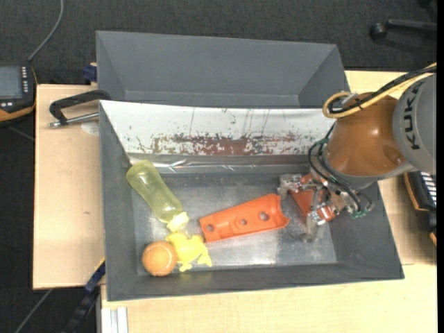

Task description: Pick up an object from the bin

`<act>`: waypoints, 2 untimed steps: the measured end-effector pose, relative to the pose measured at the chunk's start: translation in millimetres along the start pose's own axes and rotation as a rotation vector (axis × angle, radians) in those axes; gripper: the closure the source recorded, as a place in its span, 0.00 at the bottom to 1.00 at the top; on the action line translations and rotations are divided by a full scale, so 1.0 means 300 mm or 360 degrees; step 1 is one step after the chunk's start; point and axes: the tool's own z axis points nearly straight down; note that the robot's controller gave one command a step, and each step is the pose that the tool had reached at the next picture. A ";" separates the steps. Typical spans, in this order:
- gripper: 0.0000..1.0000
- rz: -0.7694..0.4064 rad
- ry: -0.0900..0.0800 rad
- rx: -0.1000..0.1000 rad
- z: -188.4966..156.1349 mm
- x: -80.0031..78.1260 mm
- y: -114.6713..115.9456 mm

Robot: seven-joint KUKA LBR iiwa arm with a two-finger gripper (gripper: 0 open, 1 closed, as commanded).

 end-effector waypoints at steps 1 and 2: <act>0.00 0.0000 0.0000 0.0000 0.000 0.000 0.000; 0.00 -0.0076 -0.0002 0.0002 0.007 -0.012 0.012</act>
Offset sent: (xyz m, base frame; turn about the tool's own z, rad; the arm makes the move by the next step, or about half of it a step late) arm 0.0141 0.0352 -0.0150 -0.3032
